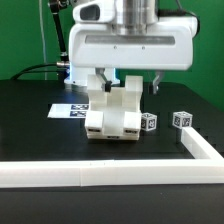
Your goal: Assemble chair
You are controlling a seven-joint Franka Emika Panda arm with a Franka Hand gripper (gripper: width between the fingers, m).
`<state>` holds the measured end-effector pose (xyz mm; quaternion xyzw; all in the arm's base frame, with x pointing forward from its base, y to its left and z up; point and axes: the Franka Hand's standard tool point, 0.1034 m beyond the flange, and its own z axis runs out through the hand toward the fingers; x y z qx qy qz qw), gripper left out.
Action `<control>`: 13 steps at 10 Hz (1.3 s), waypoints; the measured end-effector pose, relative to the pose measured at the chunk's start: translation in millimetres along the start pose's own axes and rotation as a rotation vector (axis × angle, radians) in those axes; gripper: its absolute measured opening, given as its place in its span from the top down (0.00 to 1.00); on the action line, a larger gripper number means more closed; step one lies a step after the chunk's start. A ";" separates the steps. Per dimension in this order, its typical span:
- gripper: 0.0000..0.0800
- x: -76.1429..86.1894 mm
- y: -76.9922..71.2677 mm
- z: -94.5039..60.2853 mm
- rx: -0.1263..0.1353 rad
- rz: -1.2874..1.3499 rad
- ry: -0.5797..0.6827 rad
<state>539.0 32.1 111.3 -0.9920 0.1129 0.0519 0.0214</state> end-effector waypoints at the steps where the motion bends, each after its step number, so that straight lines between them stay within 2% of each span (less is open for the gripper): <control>1: 0.19 -8.3 -0.7 -9.5 0.013 0.001 0.003; 3: 0.19 -27.7 0.4 -19.3 0.031 0.008 -0.001; 4: 0.19 -32.2 1.4 -20.2 0.034 0.012 -0.004; 8: 0.19 -33.1 3.1 -17.1 0.031 -0.014 -0.009; 10: 0.19 -38.2 12.2 -16.5 0.035 -0.087 -0.019; 11: 0.19 -43.0 15.9 -14.9 0.038 -0.087 -0.016; 13: 0.19 -55.1 21.2 -2.2 0.031 -0.084 -0.009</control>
Offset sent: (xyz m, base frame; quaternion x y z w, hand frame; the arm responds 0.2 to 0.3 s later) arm -0.0400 -0.0027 0.0153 0.0028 -0.0089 0.0410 0.9991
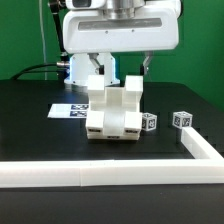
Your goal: Assemble chair
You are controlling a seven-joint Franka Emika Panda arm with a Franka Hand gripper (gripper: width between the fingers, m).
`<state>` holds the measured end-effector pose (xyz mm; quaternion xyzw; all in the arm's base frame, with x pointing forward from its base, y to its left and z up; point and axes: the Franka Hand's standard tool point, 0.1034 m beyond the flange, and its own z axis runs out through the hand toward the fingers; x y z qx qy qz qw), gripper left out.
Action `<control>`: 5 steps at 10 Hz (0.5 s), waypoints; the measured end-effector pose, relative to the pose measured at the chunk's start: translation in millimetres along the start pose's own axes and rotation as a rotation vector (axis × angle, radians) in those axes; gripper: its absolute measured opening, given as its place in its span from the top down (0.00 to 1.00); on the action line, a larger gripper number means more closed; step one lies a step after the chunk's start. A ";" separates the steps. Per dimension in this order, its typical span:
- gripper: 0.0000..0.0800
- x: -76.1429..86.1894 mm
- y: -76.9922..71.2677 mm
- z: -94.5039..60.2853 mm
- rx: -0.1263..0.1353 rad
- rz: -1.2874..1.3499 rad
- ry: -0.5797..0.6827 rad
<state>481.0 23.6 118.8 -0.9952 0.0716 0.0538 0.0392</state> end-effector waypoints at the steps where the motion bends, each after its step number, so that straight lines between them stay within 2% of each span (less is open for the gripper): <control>1: 0.19 -3.0 0.5 5.9 -0.005 -0.002 0.004; 5: 0.19 -0.9 2.7 10.3 -0.012 -0.004 0.012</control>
Offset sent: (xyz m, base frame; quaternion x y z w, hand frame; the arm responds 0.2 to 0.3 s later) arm 0.0059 -0.0035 -0.0044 -0.0072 0.0053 -0.0112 0.9999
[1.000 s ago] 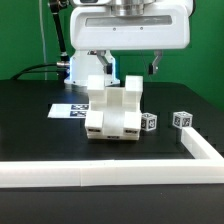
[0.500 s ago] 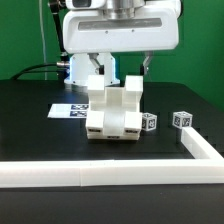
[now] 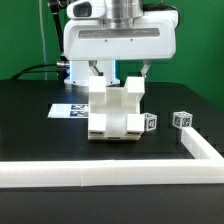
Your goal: Assemble chair
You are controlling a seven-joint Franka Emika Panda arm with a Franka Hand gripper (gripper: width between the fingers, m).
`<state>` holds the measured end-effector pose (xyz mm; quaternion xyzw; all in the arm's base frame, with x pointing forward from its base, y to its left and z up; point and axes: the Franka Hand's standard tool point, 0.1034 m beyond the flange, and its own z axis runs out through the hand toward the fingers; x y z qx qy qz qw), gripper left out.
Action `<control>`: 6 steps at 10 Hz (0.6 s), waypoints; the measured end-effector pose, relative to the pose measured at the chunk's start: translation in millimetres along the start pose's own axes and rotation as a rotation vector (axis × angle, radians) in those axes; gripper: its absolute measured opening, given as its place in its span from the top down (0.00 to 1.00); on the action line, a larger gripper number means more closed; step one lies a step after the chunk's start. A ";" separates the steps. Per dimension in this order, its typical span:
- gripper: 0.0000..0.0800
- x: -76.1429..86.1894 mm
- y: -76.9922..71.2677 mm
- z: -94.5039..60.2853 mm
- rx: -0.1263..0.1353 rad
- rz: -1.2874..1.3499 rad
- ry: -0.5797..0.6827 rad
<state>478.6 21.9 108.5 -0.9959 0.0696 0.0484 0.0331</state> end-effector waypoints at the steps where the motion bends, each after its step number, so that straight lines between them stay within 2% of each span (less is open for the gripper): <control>1: 0.19 1.9 1.2 1.5 -0.003 -0.001 0.007; 4: 0.19 7.3 3.9 3.3 -0.008 0.004 0.012; 6: 0.19 21.3 3.3 2.1 -0.014 0.001 0.049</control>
Offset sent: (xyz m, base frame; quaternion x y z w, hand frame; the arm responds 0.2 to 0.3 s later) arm 0.0142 -0.0031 -0.0110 0.0056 0.0086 -0.0041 0.9999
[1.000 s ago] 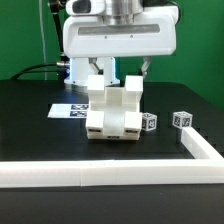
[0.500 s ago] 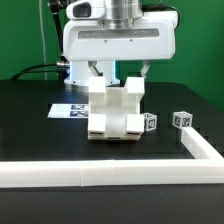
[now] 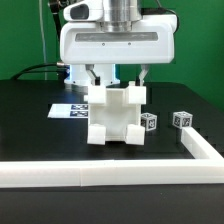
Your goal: Assemble chair
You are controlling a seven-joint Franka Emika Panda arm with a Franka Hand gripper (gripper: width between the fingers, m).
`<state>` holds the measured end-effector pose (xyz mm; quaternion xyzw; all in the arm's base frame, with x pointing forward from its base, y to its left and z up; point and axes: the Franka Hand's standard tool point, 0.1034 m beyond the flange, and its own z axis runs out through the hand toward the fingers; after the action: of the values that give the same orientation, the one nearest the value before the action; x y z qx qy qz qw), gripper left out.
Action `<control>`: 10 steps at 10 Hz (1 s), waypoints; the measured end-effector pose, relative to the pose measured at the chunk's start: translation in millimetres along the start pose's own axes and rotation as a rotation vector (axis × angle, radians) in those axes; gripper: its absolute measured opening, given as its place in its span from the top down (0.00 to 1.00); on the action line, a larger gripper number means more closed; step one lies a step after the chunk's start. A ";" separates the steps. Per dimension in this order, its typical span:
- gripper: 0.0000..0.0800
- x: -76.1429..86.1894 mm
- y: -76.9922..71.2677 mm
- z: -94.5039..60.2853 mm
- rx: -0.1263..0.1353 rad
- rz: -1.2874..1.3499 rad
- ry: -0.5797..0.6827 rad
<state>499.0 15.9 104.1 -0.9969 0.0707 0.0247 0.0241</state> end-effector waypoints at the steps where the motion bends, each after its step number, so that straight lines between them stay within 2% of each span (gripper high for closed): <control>1: 0.19 5.6 0.6 0.6 -0.004 0.000 0.023; 7: 0.19 46.6 8.3 2.8 -0.031 -0.083 0.104; 10: 0.19 57.9 15.2 1.6 -0.047 -0.149 0.152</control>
Offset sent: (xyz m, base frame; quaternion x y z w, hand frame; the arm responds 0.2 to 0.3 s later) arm 0.0189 -0.0019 -0.0132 0.0116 0.0061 -0.0151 0.9998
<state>554.0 -7.1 98.8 -0.9987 -0.0027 -0.0511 -0.0027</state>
